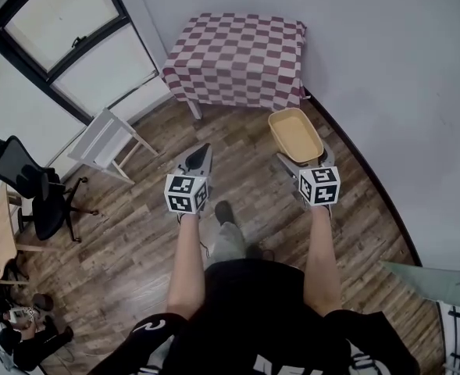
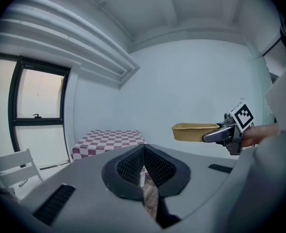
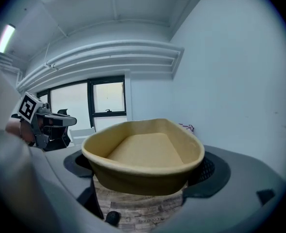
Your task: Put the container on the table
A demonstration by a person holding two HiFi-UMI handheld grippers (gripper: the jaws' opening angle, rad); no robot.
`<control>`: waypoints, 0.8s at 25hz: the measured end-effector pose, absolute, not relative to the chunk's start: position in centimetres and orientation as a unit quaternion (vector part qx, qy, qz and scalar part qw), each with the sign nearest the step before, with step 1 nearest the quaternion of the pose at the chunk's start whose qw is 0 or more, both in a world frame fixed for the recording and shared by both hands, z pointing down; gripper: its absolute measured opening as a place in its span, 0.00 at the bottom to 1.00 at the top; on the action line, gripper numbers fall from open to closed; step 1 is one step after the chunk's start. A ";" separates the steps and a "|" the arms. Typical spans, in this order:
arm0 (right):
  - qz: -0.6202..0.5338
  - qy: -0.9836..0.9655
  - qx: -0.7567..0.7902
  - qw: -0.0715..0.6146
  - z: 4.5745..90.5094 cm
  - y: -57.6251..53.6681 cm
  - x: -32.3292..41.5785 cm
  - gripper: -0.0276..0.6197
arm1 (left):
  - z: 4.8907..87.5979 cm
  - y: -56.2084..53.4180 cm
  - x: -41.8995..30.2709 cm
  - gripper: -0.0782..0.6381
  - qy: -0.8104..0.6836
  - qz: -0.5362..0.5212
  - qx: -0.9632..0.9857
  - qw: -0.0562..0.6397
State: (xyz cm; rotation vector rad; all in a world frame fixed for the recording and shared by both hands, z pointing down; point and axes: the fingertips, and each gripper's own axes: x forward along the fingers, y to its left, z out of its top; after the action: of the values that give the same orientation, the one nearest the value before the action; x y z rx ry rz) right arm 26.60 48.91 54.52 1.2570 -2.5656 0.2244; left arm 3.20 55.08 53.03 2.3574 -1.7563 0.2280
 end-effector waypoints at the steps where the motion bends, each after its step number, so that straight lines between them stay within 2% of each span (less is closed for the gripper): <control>1: 0.078 -0.886 0.437 0.138 54.6 48.2 26.5 0.91 | 53.1 54.3 3.2 0.14 -0.590 0.077 0.798 0.097; 20: 0.073 -0.879 0.445 0.158 53.4 35.1 17.2 0.91 | 52.0 39.9 -5.4 0.14 -0.569 0.066 0.813 0.101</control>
State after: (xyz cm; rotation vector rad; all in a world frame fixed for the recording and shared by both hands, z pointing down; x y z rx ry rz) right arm 17.24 35.12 53.39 1.2718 -2.5133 0.2091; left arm -5.36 39.92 51.97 2.4033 -1.6814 0.1948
